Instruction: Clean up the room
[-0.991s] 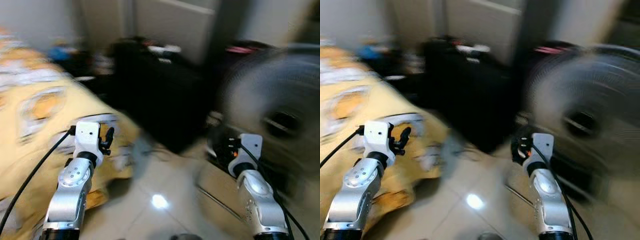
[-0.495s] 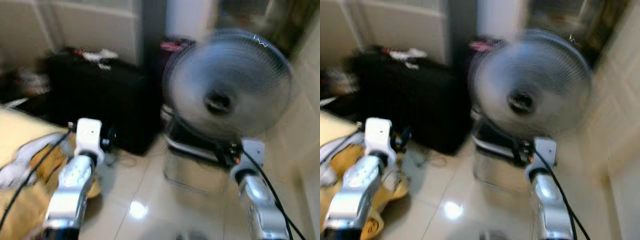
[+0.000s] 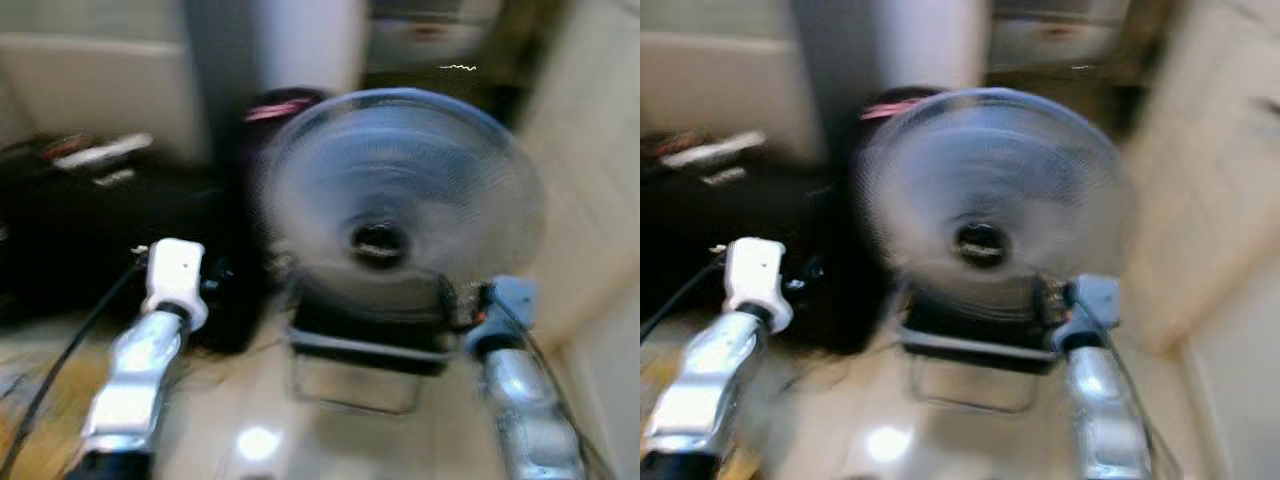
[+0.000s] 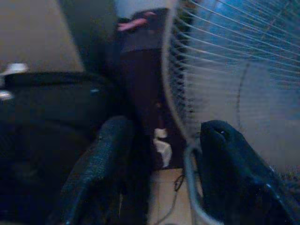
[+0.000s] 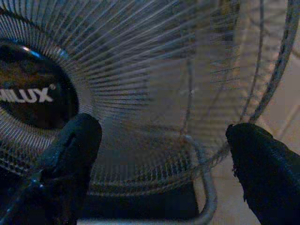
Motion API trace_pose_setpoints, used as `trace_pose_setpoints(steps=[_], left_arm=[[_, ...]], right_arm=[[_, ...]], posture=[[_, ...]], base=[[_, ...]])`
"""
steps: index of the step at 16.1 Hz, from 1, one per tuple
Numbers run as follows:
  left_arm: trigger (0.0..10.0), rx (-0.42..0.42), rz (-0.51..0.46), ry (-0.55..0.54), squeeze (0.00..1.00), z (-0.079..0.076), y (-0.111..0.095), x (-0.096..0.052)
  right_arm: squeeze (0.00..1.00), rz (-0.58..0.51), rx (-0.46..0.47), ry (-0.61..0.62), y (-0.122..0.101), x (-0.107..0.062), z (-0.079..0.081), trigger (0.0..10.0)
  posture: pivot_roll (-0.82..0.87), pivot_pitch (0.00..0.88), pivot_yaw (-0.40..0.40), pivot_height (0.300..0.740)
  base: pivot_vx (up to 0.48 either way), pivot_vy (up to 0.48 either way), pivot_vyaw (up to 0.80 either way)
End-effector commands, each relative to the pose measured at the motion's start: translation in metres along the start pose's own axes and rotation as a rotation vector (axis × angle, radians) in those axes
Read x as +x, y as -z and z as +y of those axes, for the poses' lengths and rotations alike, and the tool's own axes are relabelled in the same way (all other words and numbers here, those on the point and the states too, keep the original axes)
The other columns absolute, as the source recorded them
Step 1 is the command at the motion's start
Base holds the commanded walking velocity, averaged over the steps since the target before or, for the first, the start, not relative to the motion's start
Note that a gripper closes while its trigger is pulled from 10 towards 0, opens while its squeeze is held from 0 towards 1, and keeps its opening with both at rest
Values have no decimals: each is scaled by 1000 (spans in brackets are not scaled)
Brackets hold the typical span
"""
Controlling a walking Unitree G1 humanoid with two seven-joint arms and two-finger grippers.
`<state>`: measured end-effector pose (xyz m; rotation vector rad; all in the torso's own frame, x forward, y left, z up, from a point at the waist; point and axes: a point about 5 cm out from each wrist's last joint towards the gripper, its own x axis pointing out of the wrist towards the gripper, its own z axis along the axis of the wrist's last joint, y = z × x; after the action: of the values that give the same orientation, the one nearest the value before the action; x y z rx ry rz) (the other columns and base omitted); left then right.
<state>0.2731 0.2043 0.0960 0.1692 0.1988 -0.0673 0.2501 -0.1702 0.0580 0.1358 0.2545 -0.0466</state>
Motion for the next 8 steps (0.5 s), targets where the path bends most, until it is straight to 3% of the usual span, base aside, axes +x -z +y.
trace_pose_setpoints(steps=[1,4,6,8], left_arm=[[10000,5,-10,24,0,-6,-2,2],[10000,8,-15,12,0,-2,-1,2],[10000,8,-21,5,0,4,4,-6],[10000,15,-21,10,0,4,4,-6]], right_arm=[[0,-12,5,8,-2,-1,-7,10000],[0,-20,-3,-35,-3,-2,-3,10000],[0,-33,-72,-62,-5,-3,-3,10000],[0,-32,-82,-62,-6,-3,-3,10000]], posture=[[-160,0,30,740],[-159,0,27,740],[-144,0,16,740],[-142,0,15,740]], base=[[0,0,0],[0,0,0],[0,0,0],[0,0,0]])
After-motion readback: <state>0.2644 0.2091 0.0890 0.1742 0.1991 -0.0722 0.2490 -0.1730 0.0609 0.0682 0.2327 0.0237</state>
